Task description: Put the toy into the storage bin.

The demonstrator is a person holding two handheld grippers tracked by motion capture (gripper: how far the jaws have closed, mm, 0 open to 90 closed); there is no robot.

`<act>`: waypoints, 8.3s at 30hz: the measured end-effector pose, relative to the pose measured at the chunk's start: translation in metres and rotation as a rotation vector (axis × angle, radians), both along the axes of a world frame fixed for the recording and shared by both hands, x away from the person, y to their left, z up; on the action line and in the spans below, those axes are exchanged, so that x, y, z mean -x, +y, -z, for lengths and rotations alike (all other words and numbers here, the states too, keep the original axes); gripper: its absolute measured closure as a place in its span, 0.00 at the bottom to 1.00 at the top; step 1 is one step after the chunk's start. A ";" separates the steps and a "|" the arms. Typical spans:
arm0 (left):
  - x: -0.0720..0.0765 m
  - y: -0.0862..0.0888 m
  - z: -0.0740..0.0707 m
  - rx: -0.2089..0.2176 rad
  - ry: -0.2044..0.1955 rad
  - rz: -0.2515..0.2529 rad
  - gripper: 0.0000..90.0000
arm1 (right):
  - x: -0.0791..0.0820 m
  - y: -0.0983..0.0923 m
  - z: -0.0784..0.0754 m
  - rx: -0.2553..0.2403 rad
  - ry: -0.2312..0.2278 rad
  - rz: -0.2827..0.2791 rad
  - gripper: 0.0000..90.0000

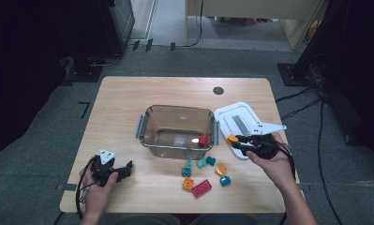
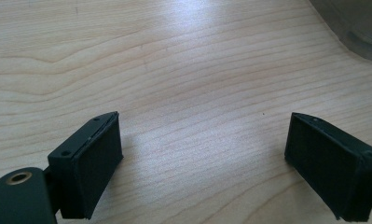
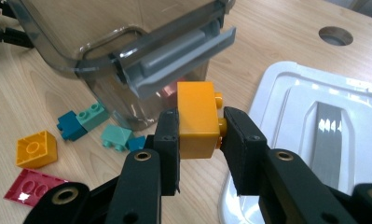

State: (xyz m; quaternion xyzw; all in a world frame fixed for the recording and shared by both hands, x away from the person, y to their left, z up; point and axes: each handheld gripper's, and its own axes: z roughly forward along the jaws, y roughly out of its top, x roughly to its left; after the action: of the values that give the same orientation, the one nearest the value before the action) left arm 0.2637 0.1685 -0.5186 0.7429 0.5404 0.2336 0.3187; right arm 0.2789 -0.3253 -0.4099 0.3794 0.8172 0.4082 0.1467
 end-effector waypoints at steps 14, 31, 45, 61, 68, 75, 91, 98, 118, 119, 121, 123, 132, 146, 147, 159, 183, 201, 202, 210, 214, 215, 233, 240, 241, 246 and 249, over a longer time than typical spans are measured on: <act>0.000 0.000 0.000 0.001 -0.002 -0.001 0.12 | -0.014 0.011 -0.030 0.003 -0.028 -0.022 0.77; 0.000 0.000 0.000 0.000 -0.001 0.000 0.12 | -0.028 0.037 -0.046 0.006 -0.042 -0.070 0.77; 0.000 0.000 0.000 0.000 -0.002 0.000 0.12 | -0.042 0.068 -0.045 0.025 -0.031 -0.124 0.77; 0.000 0.000 0.000 0.000 -0.002 0.001 0.12 | -0.061 0.107 -0.031 0.078 0.022 -0.181 0.77; 0.000 0.000 0.000 0.000 -0.001 0.001 0.12 | -0.066 0.122 -0.026 0.111 0.056 -0.198 0.77; 0.000 0.000 0.000 -0.002 -0.001 0.002 0.12 | -0.071 0.130 -0.018 0.151 0.092 -0.212 0.76; 0.000 0.000 0.000 -0.001 -0.002 0.001 0.12 | -0.068 0.127 -0.021 0.114 0.093 -0.216 0.68; 0.000 0.000 0.000 -0.001 -0.002 0.001 0.12 | -0.063 0.110 -0.031 0.045 0.041 -0.188 0.64; 0.000 0.000 0.000 -0.001 -0.002 0.001 0.12 | -0.025 0.037 -0.038 -0.028 -0.021 -0.071 0.55; 0.000 0.000 0.000 -0.001 -0.002 0.000 0.12 | -0.023 0.033 -0.036 -0.031 -0.021 -0.064 0.55; 0.000 0.000 0.000 -0.001 -0.002 0.001 0.12 | -0.019 0.028 -0.032 -0.034 -0.016 -0.052 0.54; 0.000 0.000 0.000 0.001 -0.001 0.000 0.12 | -0.016 0.023 -0.025 -0.038 -0.008 -0.046 0.54; 0.000 0.000 0.000 0.000 0.000 0.001 0.12 | -0.006 0.017 0.015 -0.050 0.054 -0.027 0.52; 0.000 0.000 0.000 0.000 0.000 0.001 0.12 | -0.001 0.056 0.074 -0.035 0.151 -0.084 0.44; 0.000 0.000 0.000 0.000 0.000 0.001 0.12 | -0.001 0.059 0.077 -0.032 0.152 -0.084 0.43; 0.000 0.000 0.000 0.000 0.000 0.001 0.12 | -0.005 0.082 0.085 -0.010 0.121 -0.048 0.44; 0.000 0.000 0.000 0.000 0.000 0.001 0.12 | 0.014 0.098 0.091 -0.040 0.132 0.022 0.56; 0.000 0.000 0.000 0.000 0.000 0.001 0.12 | 0.030 0.151 0.092 -0.066 0.031 -0.164 0.63; 0.000 0.000 0.000 0.000 0.000 0.001 0.12 | 0.030 0.154 0.093 -0.061 0.018 -0.169 0.63; 0.000 0.000 0.000 0.000 0.000 0.001 0.12 | 0.032 0.170 0.094 -0.016 -0.079 -0.223 0.61; 0.000 0.000 0.000 0.000 0.000 0.001 0.12 | 0.031 0.173 0.093 -0.002 -0.087 -0.233 0.58; 0.000 0.000 0.000 0.000 0.000 0.001 0.12 | 0.029 0.174 0.094 0.013 -0.078 -0.234 0.57; 0.000 0.000 0.000 0.000 0.000 0.001 0.12 | 0.033 0.145 0.103 0.158 -0.069 -0.255 0.61; 0.000 0.000 0.000 0.000 -0.001 0.001 0.12 | 0.034 0.114 0.104 0.157 -0.068 -0.208 0.64; 0.000 0.000 0.000 0.001 -0.001 0.000 0.12 | 0.034 0.110 0.104 0.156 -0.068 -0.204 0.66; 0.000 0.000 0.000 0.001 -0.001 0.000 0.12 | 0.034 0.098 0.104 0.144 -0.048 -0.199 0.71; 0.000 0.000 0.000 0.001 -0.001 -0.001 0.12 | 0.033 0.098 0.103 0.132 -0.036 -0.205 0.70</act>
State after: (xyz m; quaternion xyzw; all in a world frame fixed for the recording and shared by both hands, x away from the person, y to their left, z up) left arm 0.2641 0.1682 -0.5187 0.7424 0.5405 0.2339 0.3193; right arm 0.2461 -0.2271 -0.5126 0.2761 0.8741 0.3731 0.1433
